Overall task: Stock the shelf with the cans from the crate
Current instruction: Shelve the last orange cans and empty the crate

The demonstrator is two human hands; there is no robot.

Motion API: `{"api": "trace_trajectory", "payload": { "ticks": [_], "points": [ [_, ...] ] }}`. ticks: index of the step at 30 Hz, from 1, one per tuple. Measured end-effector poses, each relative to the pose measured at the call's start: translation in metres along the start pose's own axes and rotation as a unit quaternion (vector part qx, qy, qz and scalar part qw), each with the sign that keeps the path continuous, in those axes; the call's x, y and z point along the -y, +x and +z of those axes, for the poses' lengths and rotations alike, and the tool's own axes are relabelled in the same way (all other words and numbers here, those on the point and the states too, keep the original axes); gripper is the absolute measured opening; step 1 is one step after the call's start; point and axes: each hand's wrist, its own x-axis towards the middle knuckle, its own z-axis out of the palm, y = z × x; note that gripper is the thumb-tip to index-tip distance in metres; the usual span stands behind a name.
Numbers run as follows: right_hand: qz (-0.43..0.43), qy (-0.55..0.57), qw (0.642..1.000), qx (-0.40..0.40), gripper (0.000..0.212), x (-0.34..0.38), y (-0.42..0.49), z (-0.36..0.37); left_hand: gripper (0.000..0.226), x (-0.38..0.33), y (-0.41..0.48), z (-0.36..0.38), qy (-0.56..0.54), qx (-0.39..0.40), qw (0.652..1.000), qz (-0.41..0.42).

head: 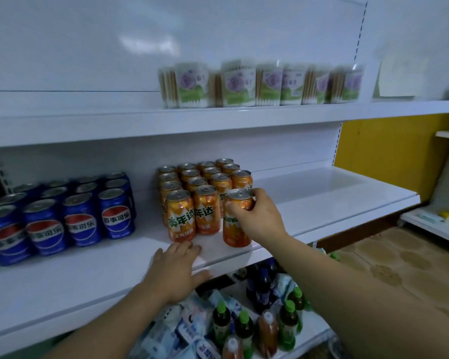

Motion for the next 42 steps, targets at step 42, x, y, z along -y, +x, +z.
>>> {"api": "trace_trajectory", "payload": {
  "ticks": [42],
  "points": [
    [-0.067,0.000,0.998,0.020,0.091,-0.074,0.062,0.057,0.093,-0.004,0.008,0.022,0.104,-0.058,0.993,-0.017]
  ]
}}
